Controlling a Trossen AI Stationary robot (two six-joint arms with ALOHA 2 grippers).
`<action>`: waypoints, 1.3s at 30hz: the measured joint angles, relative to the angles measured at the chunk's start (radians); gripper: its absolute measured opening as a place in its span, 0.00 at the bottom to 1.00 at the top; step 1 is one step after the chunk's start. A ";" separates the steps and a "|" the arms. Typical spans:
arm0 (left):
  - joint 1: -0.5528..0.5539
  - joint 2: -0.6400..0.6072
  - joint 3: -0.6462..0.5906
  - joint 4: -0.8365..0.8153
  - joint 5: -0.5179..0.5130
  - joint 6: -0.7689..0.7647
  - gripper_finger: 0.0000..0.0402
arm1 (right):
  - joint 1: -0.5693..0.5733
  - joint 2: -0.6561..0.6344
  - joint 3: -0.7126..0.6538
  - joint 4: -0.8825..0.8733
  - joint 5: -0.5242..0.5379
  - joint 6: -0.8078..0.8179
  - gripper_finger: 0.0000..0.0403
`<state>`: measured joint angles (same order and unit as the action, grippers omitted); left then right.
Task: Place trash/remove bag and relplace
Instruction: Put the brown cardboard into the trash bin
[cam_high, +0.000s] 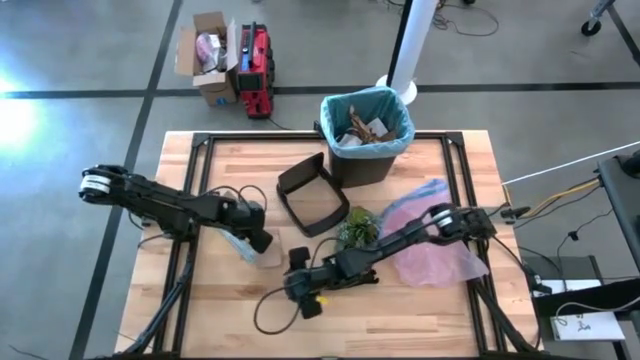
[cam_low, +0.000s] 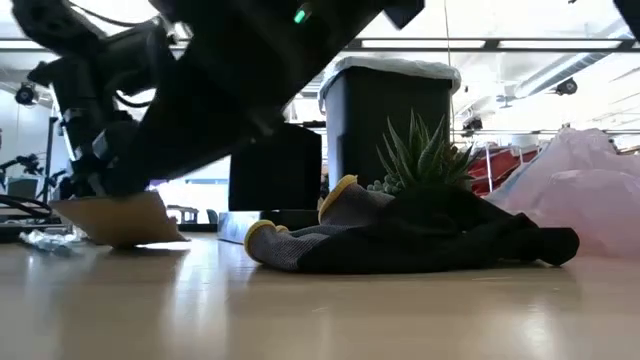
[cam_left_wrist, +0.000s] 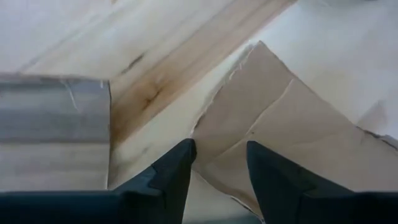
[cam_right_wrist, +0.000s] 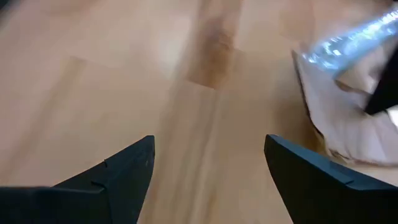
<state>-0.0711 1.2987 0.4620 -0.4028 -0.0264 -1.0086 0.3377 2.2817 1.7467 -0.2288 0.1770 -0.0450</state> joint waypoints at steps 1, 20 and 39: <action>0.000 -0.005 -0.013 0.029 0.016 -0.011 0.35 | -0.003 0.023 0.027 -0.001 0.012 -0.007 0.70; -0.002 -0.006 -0.046 0.126 0.099 -0.024 0.26 | -0.007 0.116 0.280 -0.121 0.190 -0.218 0.60; -0.002 -0.003 -0.050 0.148 0.095 -0.022 0.24 | -0.042 0.129 0.210 -0.079 0.190 -0.174 0.68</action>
<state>-0.0731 1.2953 0.4118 -0.2551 0.0685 -1.0306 0.2962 2.4111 1.9570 -0.3074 0.3669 -0.2195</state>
